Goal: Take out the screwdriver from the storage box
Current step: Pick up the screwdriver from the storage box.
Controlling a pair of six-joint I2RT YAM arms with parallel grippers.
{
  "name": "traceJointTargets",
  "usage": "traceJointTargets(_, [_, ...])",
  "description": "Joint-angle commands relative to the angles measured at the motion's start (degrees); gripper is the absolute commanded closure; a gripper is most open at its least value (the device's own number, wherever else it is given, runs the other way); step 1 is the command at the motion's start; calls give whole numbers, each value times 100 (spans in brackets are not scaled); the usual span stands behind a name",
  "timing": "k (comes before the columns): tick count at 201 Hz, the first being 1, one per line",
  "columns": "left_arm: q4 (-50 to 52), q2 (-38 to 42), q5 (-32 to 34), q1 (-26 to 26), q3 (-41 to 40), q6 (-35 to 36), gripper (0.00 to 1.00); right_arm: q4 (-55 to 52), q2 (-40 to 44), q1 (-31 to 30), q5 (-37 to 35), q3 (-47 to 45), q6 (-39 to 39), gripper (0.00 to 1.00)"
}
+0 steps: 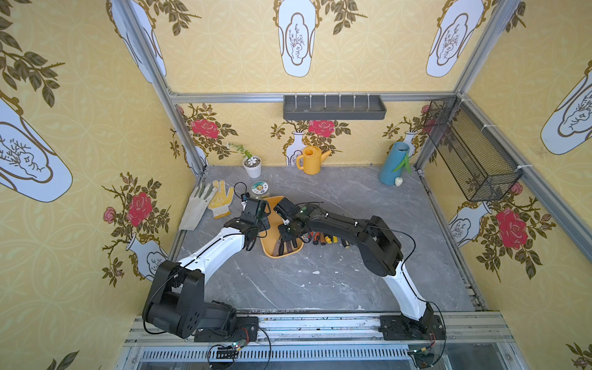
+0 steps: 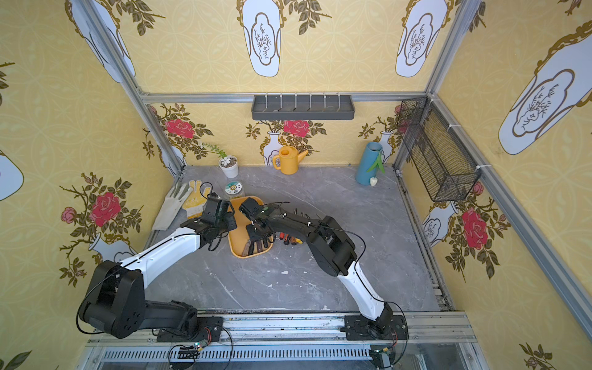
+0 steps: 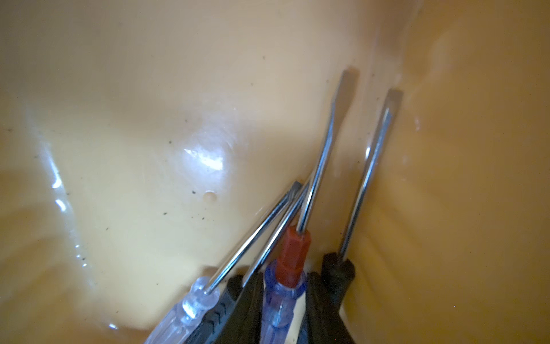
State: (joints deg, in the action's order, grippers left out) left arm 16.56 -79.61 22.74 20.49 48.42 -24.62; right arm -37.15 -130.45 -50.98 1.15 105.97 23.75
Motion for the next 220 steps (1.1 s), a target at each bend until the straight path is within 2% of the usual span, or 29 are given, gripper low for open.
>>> traceJointTargets(1, [-260, -3, -33, -1, -14, -16, 100, -297, -111, -21, 114, 43, -54, 68])
traceJointTargets(16, [-264, -9, -31, -1, -13, -16, 100, -412, -201, -4, 112, 109, 4, 69])
traceJointTargets(51, [-253, 14, -15, -1, -14, -8, 100, -664, -327, 88, 207, 175, 146, 79])
traceJointTargets(97, [-267, -9, -3, -1, -17, -26, 100, -186, 66, 79, 158, -225, 159, 90])
traceJointTargets(119, [-265, -14, 26, -1, -12, -17, 100, 132, 316, 79, 183, -441, 139, 100])
traceJointTargets(220, [-250, -105, 37, -1, 27, -15, 100, 1025, 1433, 123, 215, -1134, -136, 100])
